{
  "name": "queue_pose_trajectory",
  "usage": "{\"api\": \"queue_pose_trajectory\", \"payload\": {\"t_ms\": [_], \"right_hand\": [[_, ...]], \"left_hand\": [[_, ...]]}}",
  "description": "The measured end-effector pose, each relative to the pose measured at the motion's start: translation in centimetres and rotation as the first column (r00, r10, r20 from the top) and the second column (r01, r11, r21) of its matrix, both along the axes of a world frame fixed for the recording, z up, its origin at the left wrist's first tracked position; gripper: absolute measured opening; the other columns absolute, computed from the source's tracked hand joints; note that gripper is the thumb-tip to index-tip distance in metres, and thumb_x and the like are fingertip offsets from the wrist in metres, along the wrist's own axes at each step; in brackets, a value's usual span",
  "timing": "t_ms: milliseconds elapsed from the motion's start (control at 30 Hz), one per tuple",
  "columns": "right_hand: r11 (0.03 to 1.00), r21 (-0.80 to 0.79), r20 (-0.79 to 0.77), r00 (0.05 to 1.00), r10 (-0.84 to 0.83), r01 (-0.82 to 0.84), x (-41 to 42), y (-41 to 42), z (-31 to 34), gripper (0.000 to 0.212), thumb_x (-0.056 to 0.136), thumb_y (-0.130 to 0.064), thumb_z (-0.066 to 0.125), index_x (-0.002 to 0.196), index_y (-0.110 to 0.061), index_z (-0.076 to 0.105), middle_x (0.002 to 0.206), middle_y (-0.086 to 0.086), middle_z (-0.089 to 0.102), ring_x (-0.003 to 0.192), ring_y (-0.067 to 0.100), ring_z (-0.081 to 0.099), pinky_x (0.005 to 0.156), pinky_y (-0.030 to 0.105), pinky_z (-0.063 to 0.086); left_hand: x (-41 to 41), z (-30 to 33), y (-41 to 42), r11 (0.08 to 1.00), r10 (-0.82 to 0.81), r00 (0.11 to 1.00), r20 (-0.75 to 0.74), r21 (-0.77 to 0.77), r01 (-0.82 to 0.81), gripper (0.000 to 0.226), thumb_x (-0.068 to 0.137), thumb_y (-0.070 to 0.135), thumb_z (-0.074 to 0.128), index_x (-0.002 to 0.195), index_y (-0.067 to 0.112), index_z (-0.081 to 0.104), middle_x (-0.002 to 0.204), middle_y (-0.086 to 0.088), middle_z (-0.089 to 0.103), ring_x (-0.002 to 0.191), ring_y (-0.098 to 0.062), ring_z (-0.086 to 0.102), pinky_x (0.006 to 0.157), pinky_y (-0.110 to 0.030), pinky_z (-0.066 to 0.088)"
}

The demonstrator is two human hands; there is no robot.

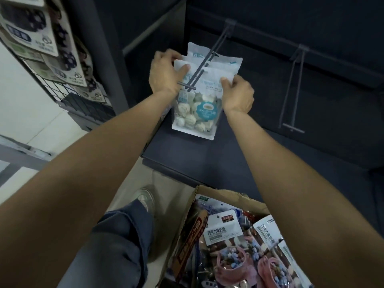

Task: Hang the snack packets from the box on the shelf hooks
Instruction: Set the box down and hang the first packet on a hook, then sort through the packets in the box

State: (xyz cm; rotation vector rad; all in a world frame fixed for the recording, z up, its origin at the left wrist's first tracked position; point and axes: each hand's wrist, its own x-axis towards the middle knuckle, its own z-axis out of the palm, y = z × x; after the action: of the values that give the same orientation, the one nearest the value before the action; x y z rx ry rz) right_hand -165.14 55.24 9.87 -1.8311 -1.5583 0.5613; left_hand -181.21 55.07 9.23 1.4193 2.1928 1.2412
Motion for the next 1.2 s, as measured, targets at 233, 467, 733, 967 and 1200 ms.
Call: {"api": "queue_pose_trajectory", "payload": {"t_ms": [233, 467, 733, 967, 1200], "right_hand": [[0.970, 0.077, -0.283, 0.928, 0.242, -0.229, 4.0, -9.6, -1.8, 0.030, 0.094, -0.018, 0.057, 0.123, -0.015, 0.054, 0.110, 0.001, 0.061, 0.105, 0.016, 0.056, 0.091, 0.027, 0.045], [0.900, -0.176, 0.106, 0.902, 0.419, -0.398, 15.1, -23.6, -7.0, 0.027, 0.092, -0.035, 0.050, 0.105, -0.018, 0.067, 0.110, 0.003, 0.067, 0.104, 0.028, 0.059, 0.095, 0.045, 0.043], [0.870, -0.483, 0.352, 0.889, 0.293, -0.096, 26.4, -33.3, -11.3, 0.051, 0.090, -0.032, 0.060, 0.136, -0.018, 0.045, 0.142, 0.013, 0.042, 0.131, 0.036, 0.036, 0.110, 0.047, 0.030], [0.657, -0.749, 0.187, 0.979, 0.082, 0.088, 30.2, -34.9, -15.4, 0.088, 0.085, -0.045, 0.064, 0.151, -0.031, 0.008, 0.159, 0.011, -0.009, 0.143, 0.044, -0.006, 0.113, 0.064, 0.013], [0.676, -0.732, 0.181, 0.933, 0.312, -0.084, 30.4, -36.7, -16.4, 0.081, 0.083, -0.045, 0.068, 0.147, -0.046, 0.018, 0.160, -0.005, -0.007, 0.145, 0.038, -0.011, 0.113, 0.065, 0.004]], "left_hand": [[2.1, -2.2, -8.1, 0.998, -0.059, 0.896, 0.440, 0.042, 0.045, 0.047, 0.089, 0.011, 0.059, 0.133, 0.015, 0.042, 0.129, 0.003, 0.047, 0.109, -0.006, 0.052, 0.087, -0.015, 0.045], [9.6, -3.1, -19.4, 0.785, -0.405, 0.791, 0.459, -0.268, 0.558, 0.014, 0.087, 0.006, 0.062, 0.092, 0.019, 0.065, 0.083, 0.006, 0.067, 0.078, -0.003, 0.062, 0.081, -0.021, 0.048], [17.3, -8.7, -27.9, 0.531, -0.695, 0.712, 0.102, -0.594, 0.604, 0.037, 0.086, 0.029, 0.065, 0.121, 0.020, 0.055, 0.120, 0.002, 0.062, 0.111, -0.017, 0.058, 0.090, -0.035, 0.049], [20.4, -13.2, -31.6, 0.475, -0.531, 0.847, 0.040, -0.814, 0.335, 0.097, 0.077, 0.055, 0.068, 0.149, 0.016, 0.016, 0.152, -0.016, 0.020, 0.139, -0.034, 0.025, 0.110, -0.045, 0.030], [21.1, -16.0, -32.9, 0.382, -0.687, 0.716, -0.124, -0.900, 0.210, 0.104, 0.078, 0.064, 0.060, 0.151, 0.023, -0.001, 0.154, -0.026, 0.004, 0.142, -0.041, 0.009, 0.114, -0.047, 0.019]]}}
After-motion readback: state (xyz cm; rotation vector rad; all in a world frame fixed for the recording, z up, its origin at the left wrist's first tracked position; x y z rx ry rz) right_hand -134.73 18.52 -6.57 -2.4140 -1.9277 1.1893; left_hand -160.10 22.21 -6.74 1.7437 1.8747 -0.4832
